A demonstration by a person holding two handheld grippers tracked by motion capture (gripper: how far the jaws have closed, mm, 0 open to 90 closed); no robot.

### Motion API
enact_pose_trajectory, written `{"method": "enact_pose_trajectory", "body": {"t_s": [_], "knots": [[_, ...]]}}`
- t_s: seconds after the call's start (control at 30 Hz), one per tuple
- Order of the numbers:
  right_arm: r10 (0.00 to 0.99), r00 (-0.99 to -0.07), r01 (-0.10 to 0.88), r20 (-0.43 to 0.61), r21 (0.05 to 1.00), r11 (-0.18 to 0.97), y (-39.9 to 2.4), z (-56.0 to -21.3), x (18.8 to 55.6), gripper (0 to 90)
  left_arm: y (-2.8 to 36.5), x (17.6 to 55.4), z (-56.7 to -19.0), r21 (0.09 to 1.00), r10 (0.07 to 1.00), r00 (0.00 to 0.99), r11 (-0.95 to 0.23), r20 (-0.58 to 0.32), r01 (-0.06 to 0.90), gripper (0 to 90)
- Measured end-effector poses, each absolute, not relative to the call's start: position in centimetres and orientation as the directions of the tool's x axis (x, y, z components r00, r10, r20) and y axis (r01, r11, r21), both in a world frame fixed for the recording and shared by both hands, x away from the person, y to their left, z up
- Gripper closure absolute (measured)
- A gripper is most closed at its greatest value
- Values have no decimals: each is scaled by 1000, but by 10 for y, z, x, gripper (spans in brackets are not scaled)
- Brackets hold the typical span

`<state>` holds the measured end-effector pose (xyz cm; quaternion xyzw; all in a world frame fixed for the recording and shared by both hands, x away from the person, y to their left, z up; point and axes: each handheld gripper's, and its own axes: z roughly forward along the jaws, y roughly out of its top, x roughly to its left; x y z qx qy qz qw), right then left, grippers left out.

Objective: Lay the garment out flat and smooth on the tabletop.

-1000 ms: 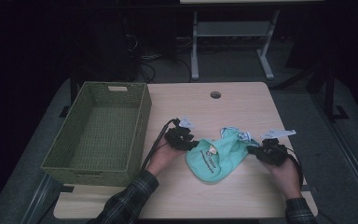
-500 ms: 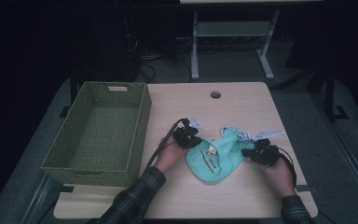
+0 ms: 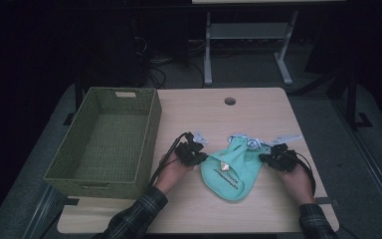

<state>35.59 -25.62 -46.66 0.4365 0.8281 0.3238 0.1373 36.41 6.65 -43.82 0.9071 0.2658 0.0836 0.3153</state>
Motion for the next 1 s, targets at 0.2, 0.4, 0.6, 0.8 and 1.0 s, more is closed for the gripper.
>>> {"method": "enact_pose_trajectory", "body": {"t_s": [0.2, 0.4, 0.6, 0.8, 1.0], "knots": [[805, -591, 619, 47, 666, 415, -252, -468, 367, 898, 75, 341, -445, 597, 510, 858, -670, -61, 440, 882], [791, -611, 600, 40, 674, 430, -241, -469, 374, 896, 81, 326, -444, 613, 493, 866, -660, -81, 434, 845], [785, -616, 587, 65, 702, 403, -243, -460, 366, 850, 89, 330, -432, 654, 507, 858, -622, -84, 432, 737], [765, -636, 593, 99, 697, 403, -240, -455, 344, 811, 80, 345, -425, 676, 507, 859, -607, -76, 418, 697], [748, -654, 585, 111, 701, 407, -234, -451, 323, 764, 60, 367, -426, 673, 493, 868, -621, -63, 402, 673]]}}
